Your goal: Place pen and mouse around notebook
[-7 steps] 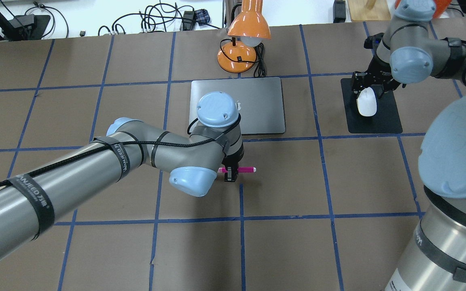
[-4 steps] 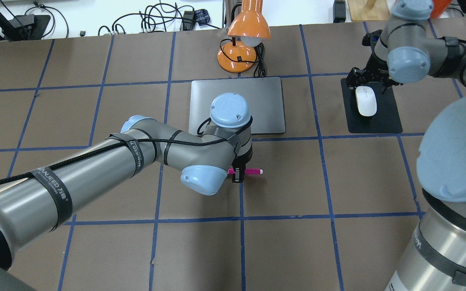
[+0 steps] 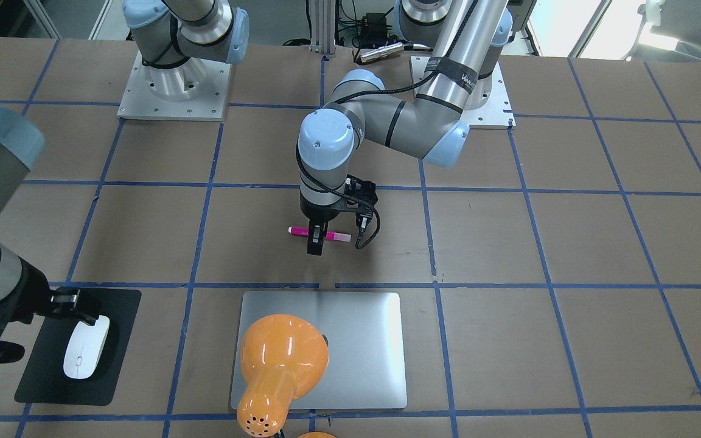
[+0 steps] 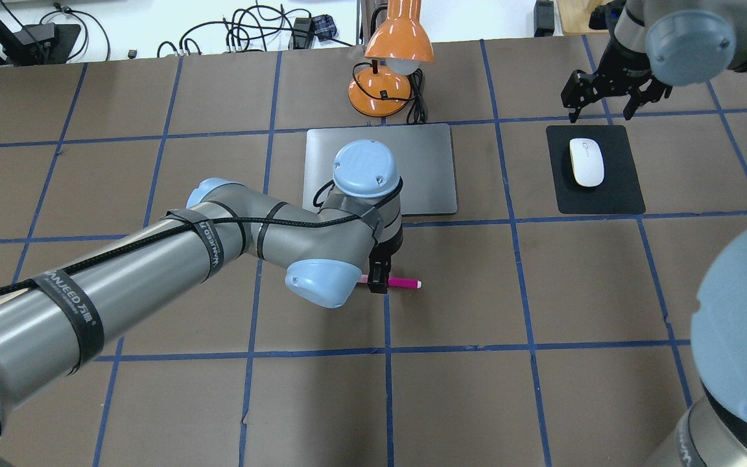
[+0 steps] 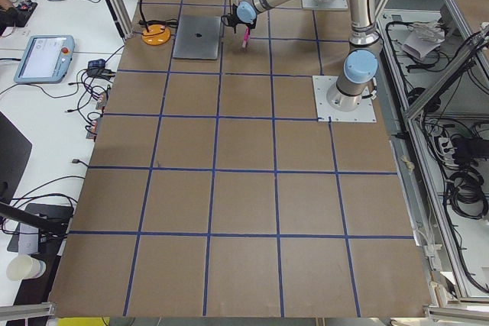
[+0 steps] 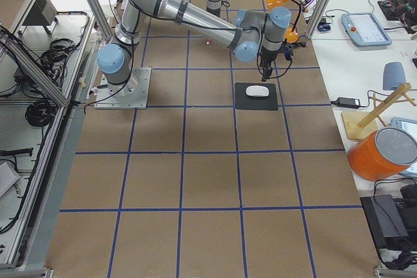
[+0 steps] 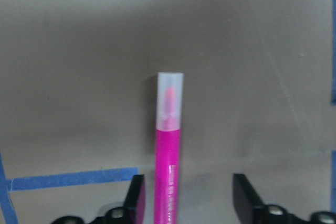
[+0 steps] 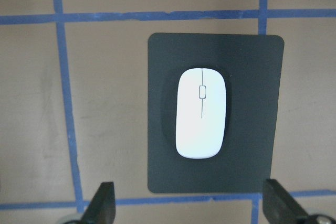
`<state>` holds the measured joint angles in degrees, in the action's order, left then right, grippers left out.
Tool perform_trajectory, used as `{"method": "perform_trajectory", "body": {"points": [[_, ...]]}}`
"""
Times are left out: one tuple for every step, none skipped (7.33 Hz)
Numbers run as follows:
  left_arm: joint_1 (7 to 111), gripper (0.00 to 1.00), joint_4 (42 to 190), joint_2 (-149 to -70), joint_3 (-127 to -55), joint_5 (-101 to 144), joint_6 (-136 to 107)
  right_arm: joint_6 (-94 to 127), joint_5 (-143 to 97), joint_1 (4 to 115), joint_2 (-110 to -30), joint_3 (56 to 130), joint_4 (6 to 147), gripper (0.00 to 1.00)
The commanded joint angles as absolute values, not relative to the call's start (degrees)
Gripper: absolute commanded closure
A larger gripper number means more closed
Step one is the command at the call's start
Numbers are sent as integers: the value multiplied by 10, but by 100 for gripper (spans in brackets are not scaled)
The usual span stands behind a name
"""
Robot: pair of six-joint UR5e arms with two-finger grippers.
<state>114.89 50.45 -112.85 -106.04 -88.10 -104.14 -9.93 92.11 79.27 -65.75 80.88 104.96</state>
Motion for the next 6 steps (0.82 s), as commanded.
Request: {"method": "perform_trajectory", "body": {"points": [[1133,0,595,-1051,-1051,-895,-856,-98,923,820,-752,800,955,0],[1109,0,670,-1001,-1049,-895,-687,-80,923,844,-797,805,912,0],[1069,0,718,-946,-1049,-892,-579,-43,918,868,-822,802,887,0],[1030,0,749,-902,-1049,-895,-450,-37,914,884,-827,800,888,0],[1000,0,785,-864,-1049,-899,-324,-26,911,891,-825,800,891,0],[960,0,821,-831,-1049,-905,-197,-12,909,894,-825,802,891,0]]}}
